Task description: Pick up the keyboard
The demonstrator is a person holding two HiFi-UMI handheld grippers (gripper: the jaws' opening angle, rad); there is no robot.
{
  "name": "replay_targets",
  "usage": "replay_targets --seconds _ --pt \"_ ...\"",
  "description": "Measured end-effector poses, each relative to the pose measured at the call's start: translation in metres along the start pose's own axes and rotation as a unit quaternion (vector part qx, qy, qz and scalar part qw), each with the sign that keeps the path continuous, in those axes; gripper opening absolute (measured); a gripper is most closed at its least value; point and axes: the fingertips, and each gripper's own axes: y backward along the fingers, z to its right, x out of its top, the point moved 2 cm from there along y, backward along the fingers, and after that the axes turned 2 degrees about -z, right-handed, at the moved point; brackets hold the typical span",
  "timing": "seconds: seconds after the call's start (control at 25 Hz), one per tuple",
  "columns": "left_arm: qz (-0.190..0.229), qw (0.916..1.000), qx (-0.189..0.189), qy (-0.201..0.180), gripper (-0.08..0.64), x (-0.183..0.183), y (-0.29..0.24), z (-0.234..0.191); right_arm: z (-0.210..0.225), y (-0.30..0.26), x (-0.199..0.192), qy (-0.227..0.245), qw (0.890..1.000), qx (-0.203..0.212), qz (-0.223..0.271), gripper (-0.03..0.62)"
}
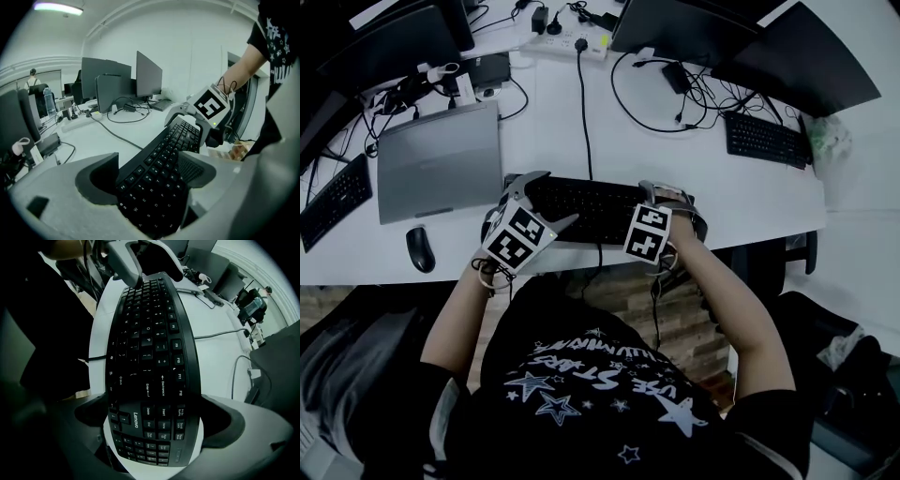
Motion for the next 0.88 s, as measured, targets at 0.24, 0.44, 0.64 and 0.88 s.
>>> replay_targets --seconds 0.24,0.44,0.64,0.88 --pt "-0.025 0.9972 0.013 -0.069 0.394 0.016 0.005 0.007 -0.004 0.011 -0.001 -0.008 0.997 -0.079 0.002 0.575" --pt "-0.069 0.9904 -0.003 -0.119 0.394 0.017 0.007 0.015 -0.012 0.018 -0.004 -0.010 0.991 -0.130 0.006 0.575" --pt "-0.130 0.9764 -0.039 -0.168 0.394 0.024 0.003 0.015 -0.016 0.023 -0.004 -0.013 0.984 -0.175 0.007 0.575" --pt "-0.208 0.9384 -0.136 -0.240 0.394 0.028 -0.015 0.035 -0.022 0.028 -0.006 -0.012 0.975 -0.222 0.010 0.575"
